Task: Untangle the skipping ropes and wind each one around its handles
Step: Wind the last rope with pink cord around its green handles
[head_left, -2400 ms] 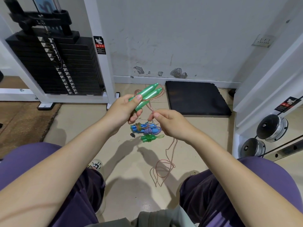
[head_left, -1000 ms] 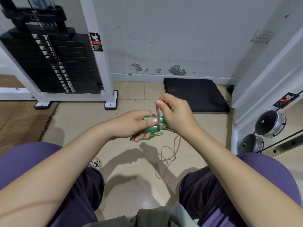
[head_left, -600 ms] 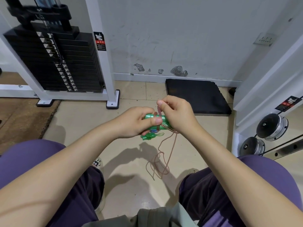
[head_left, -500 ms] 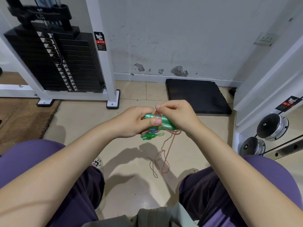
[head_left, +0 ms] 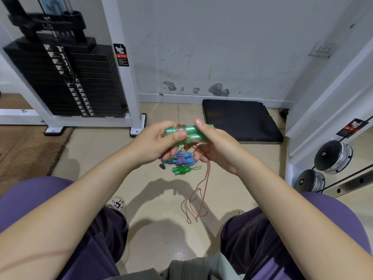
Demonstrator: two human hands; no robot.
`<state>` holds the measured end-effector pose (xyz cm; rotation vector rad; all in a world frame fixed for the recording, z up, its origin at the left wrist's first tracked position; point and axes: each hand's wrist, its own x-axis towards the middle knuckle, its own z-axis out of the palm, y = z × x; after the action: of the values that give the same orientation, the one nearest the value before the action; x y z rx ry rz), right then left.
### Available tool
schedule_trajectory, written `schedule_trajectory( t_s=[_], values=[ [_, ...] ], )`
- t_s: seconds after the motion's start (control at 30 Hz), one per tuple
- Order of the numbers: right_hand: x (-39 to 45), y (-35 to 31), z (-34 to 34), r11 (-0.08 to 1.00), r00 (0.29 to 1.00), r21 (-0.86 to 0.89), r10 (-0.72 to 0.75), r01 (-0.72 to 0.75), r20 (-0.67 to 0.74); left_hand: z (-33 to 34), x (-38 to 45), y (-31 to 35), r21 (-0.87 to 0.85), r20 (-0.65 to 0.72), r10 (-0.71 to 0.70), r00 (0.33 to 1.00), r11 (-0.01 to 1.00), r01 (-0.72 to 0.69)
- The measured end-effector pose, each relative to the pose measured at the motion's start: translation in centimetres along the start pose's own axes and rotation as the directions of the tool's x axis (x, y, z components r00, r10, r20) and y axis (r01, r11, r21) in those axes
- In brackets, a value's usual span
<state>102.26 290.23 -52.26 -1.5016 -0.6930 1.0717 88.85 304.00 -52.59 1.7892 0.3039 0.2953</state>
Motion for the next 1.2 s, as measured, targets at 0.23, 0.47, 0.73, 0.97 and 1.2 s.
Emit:
schedule_trajectory(
  t_s=[0.23, 0.47, 0.73, 0.97, 1.2],
  values=[
    [-0.2, 0.8, 2.1, 1.0, 1.0, 0.017, -0.021, 0.02, 0.002, -0.5, 1.0, -0.7, -0.118, -0.327, -0.029, 0.945, 0.993, -0.01],
    [-0.3, 0.4, 2.9, 0.87, 0.966, -0.464, -0.239, 0.168, -0.098, -1.4, 1.7, -2.3, 0.336, -0.462, 0.043, 0.886, 0.933, 0.13],
    [-0.9, -0.9, 0.4, 0.643, 0.837, -0.706, -0.531, 0.295, -0.133, -0.9, 0.1, -1.0, 0.245, 0.137, -0.175, 0.975, 0.96, 0.137],
    [-0.1, -0.1, 0.1, 0.851, 0.931, -0.481, -0.326, 0.212, -0.165, -0.2, -0.6, -0.2, 0.177, 0.213, -0.1, 0.972, 0.982, 0.062],
    [-0.4, -0.2, -0.4, 0.923, 0.951, -0.3, -0.287, 0.243, -0.114, -0.4, -0.6, -0.3, 0.081, 0.207, -0.062, 0.976, 0.996, 0.046]
  ],
)
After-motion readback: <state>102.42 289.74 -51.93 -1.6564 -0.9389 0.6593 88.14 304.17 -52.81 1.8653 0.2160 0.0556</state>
